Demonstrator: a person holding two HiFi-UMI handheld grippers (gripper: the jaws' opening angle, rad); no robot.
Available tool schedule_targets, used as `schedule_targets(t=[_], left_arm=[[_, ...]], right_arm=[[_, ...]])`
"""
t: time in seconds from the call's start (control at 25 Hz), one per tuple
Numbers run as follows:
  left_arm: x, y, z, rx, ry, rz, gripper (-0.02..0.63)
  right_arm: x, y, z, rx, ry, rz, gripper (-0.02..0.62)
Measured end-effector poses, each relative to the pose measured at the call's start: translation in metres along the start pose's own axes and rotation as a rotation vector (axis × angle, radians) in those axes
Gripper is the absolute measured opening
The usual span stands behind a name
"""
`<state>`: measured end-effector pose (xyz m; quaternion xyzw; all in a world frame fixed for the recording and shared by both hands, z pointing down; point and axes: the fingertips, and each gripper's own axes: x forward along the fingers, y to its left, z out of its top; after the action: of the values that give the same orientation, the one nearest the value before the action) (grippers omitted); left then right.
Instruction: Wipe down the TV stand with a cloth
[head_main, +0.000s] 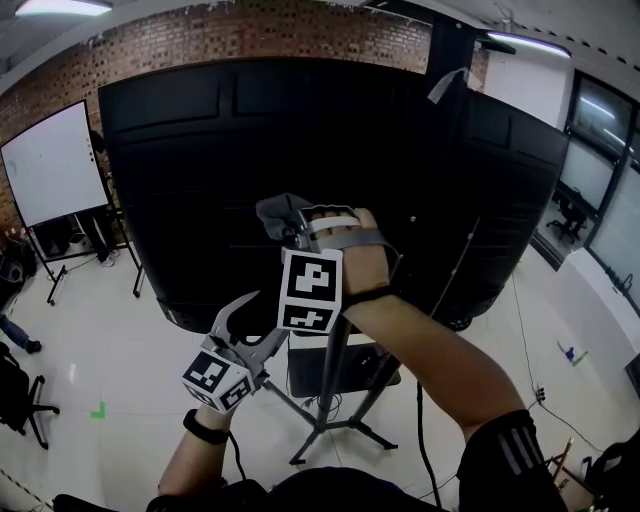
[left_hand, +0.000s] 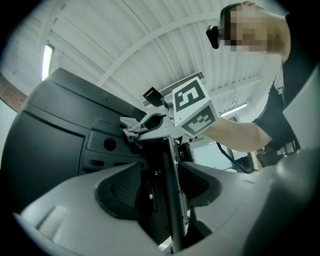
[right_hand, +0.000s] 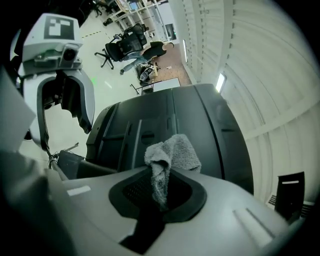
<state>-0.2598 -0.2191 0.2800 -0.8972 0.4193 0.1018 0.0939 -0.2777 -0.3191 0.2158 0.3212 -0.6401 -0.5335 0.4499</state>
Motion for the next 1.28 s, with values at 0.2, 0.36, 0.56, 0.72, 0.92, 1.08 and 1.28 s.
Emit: schedule_targets(t=[0.2, 0.36, 0.56, 0.72, 0.92, 1.08, 1.28], left_arm=[[-0.005, 0.005, -0.004, -0.007, 0.006, 0.011, 0.261], [-0.018, 0.019, -0.006, -0.001, 0.017, 0.055, 0.261], [-0.038, 0.036, -0.010, 0.005, 0.039, 0.122, 0.261], [-0.051, 0.041, -0.018, 0.002, 0.050, 0.151, 0.259], [-0.051, 0.039, -0.024, -0.004, 0.043, 0.136, 0.259], [-0.037, 0.028, -0.021, -0.017, 0.040, 0.101, 0.259], [-0.017, 0.015, -0.024, -0.032, 0.036, 0.054, 0.259]], right_arm=[[-0.008, -0.003, 0.003, -0.001, -0.029, -0.004, 0.044], [-0.012, 0.013, 0.045, 0.000, -0.138, 0.025, 0.044], [0.005, 0.040, 0.085, -0.014, -0.207, 0.078, 0.044], [0.023, 0.053, 0.090, -0.016, -0.192, 0.103, 0.044], [0.029, 0.063, 0.074, -0.023, -0.153, 0.116, 0.044], [0.024, 0.065, 0.050, -0.024, -0.106, 0.115, 0.044], [0.018, 0.067, 0.018, -0.029, -0.045, 0.112, 0.044]])
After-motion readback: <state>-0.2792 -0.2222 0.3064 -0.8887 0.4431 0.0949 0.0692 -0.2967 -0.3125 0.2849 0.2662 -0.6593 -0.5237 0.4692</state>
